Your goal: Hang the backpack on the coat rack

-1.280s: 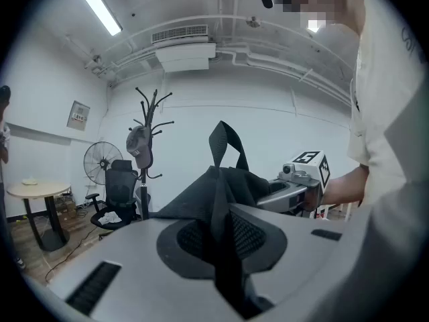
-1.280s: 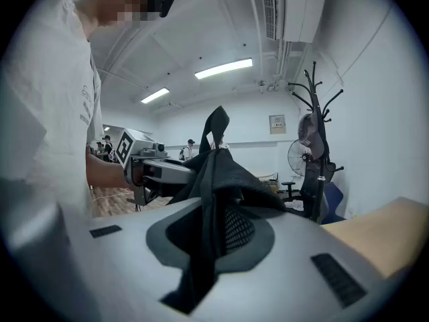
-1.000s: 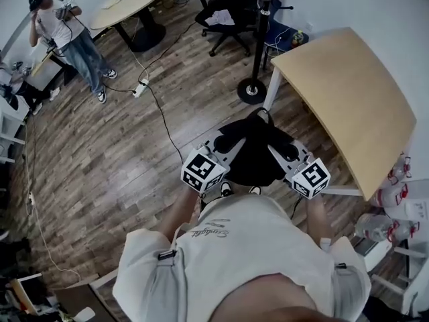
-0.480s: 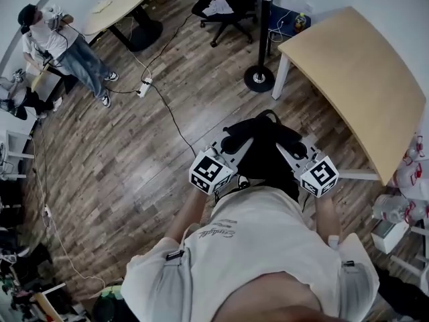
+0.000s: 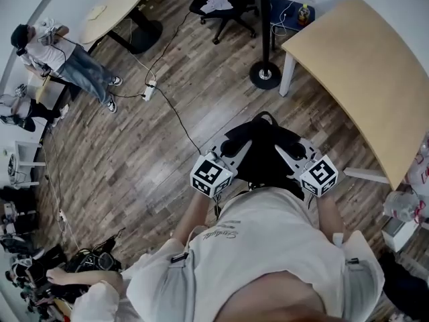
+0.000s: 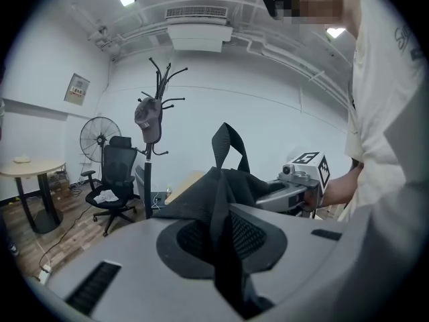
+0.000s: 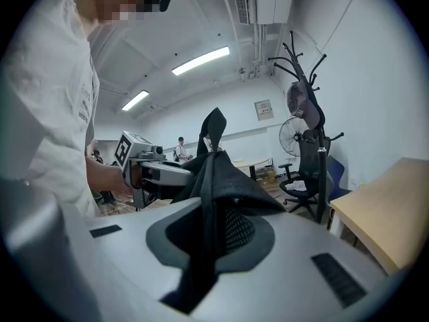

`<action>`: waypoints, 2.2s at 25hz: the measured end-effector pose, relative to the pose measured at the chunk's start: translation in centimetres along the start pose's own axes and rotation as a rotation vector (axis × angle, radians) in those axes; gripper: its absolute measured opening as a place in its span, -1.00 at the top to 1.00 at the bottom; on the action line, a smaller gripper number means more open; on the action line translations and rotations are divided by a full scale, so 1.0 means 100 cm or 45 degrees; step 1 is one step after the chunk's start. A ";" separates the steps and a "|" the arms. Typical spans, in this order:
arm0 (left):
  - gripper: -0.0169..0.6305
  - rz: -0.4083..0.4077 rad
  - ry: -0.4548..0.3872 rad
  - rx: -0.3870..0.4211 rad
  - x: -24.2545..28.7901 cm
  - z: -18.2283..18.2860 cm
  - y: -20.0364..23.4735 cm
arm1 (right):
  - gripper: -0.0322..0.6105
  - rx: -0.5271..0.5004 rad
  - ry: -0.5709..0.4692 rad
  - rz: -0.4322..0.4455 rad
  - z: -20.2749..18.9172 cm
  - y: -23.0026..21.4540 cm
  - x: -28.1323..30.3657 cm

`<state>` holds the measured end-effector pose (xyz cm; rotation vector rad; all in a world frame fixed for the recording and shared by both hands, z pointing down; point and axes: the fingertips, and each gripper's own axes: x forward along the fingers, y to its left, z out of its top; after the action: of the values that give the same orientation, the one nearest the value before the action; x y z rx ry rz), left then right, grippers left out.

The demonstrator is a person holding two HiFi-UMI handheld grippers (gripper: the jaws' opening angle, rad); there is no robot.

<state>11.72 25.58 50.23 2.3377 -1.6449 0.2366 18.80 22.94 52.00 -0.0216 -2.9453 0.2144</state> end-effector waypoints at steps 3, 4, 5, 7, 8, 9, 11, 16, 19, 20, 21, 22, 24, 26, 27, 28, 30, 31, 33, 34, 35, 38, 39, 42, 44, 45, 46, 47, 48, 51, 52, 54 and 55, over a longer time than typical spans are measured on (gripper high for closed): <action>0.80 0.018 0.004 -0.037 0.017 0.006 0.016 | 0.81 -0.019 0.002 0.042 0.004 -0.025 0.010; 0.80 0.023 -0.001 -0.041 0.024 0.010 0.023 | 0.80 -0.028 -0.003 0.056 0.007 -0.035 0.013; 0.80 0.030 -0.003 -0.041 0.032 0.013 0.030 | 0.80 -0.035 -0.010 0.067 0.010 -0.046 0.017; 0.80 0.048 -0.006 -0.042 0.047 0.019 0.042 | 0.80 -0.046 -0.021 0.083 0.012 -0.065 0.023; 0.80 0.056 -0.011 -0.042 0.055 0.021 0.047 | 0.80 -0.050 -0.024 0.090 0.013 -0.074 0.025; 0.80 0.065 -0.018 -0.040 0.062 0.024 0.052 | 0.80 -0.055 -0.029 0.098 0.015 -0.084 0.028; 0.80 0.084 -0.028 -0.029 0.077 0.032 0.063 | 0.80 -0.062 -0.044 0.115 0.021 -0.104 0.034; 0.80 0.127 -0.058 0.013 0.107 0.055 0.087 | 0.80 -0.106 -0.058 0.140 0.040 -0.146 0.045; 0.80 0.141 -0.068 0.017 0.115 0.066 0.100 | 0.80 -0.135 -0.066 0.160 0.051 -0.161 0.053; 0.80 0.144 -0.072 0.017 0.117 0.069 0.105 | 0.80 -0.145 -0.065 0.162 0.055 -0.166 0.057; 0.80 0.147 -0.075 0.017 0.118 0.072 0.111 | 0.80 -0.154 -0.066 0.164 0.059 -0.170 0.061; 0.80 0.152 -0.077 0.017 0.119 0.075 0.117 | 0.80 -0.162 -0.066 0.166 0.063 -0.174 0.066; 0.80 0.161 -0.070 0.016 0.122 0.078 0.129 | 0.80 -0.162 -0.067 0.166 0.066 -0.181 0.076; 0.80 0.159 -0.053 0.007 0.125 0.078 0.141 | 0.80 -0.135 -0.063 0.160 0.067 -0.187 0.087; 0.80 0.154 -0.044 0.001 0.127 0.078 0.147 | 0.80 -0.120 -0.055 0.156 0.067 -0.190 0.092; 0.80 0.149 -0.039 -0.004 0.127 0.079 0.154 | 0.80 -0.110 -0.047 0.154 0.068 -0.193 0.098; 0.80 0.140 -0.036 -0.010 0.127 0.082 0.170 | 0.80 -0.105 -0.040 0.152 0.074 -0.198 0.112; 0.80 0.136 -0.035 -0.012 0.127 0.083 0.178 | 0.80 -0.104 -0.036 0.149 0.076 -0.200 0.119; 0.80 0.118 -0.036 -0.012 0.126 0.084 0.190 | 0.80 -0.089 -0.020 0.137 0.077 -0.203 0.130; 0.80 0.104 -0.038 -0.008 0.126 0.085 0.196 | 0.80 -0.080 -0.013 0.126 0.077 -0.205 0.135; 0.80 0.089 -0.041 -0.003 0.127 0.085 0.202 | 0.80 -0.070 -0.007 0.113 0.078 -0.207 0.140; 0.80 0.042 -0.045 0.011 0.127 0.089 0.223 | 0.80 -0.040 0.007 0.061 0.082 -0.212 0.159; 0.80 0.023 -0.046 0.014 0.126 0.091 0.231 | 0.80 -0.035 0.009 0.041 0.085 -0.213 0.165; 0.80 -0.054 -0.047 0.033 0.124 0.100 0.250 | 0.80 -0.036 0.012 -0.028 0.096 -0.216 0.180; 0.80 -0.113 -0.050 0.054 0.123 0.103 0.260 | 0.80 -0.039 0.011 -0.082 0.100 -0.217 0.188; 0.80 -0.138 -0.052 0.064 0.124 0.103 0.264 | 0.80 -0.038 0.010 -0.106 0.099 -0.218 0.191; 0.80 -0.155 -0.053 0.073 0.125 0.101 0.270 | 0.80 -0.037 0.008 -0.127 0.098 -0.220 0.196; 0.80 -0.164 -0.053 0.079 0.128 0.100 0.278 | 0.80 -0.037 0.007 -0.145 0.097 -0.224 0.203; 0.80 -0.167 -0.050 0.079 0.132 0.100 0.288 | 0.80 -0.041 0.012 -0.161 0.098 -0.230 0.212; 0.80 -0.191 -0.026 0.051 0.142 0.106 0.314 | 0.80 -0.045 0.052 -0.182 0.102 -0.247 0.233; 0.80 -0.206 -0.021 0.049 0.145 0.109 0.320 | 0.80 -0.040 0.055 -0.186 0.105 -0.253 0.237; 0.80 -0.229 -0.013 0.061 0.152 0.115 0.330 | 0.80 -0.029 0.045 -0.200 0.110 -0.264 0.243; 0.80 -0.236 -0.008 0.067 0.156 0.116 0.335 | 0.80 -0.022 0.038 -0.207 0.110 -0.268 0.246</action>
<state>-14.76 -2.62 47.95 2.5131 -1.4284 0.2371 -7.50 -4.46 49.73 0.2095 -2.9002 0.1638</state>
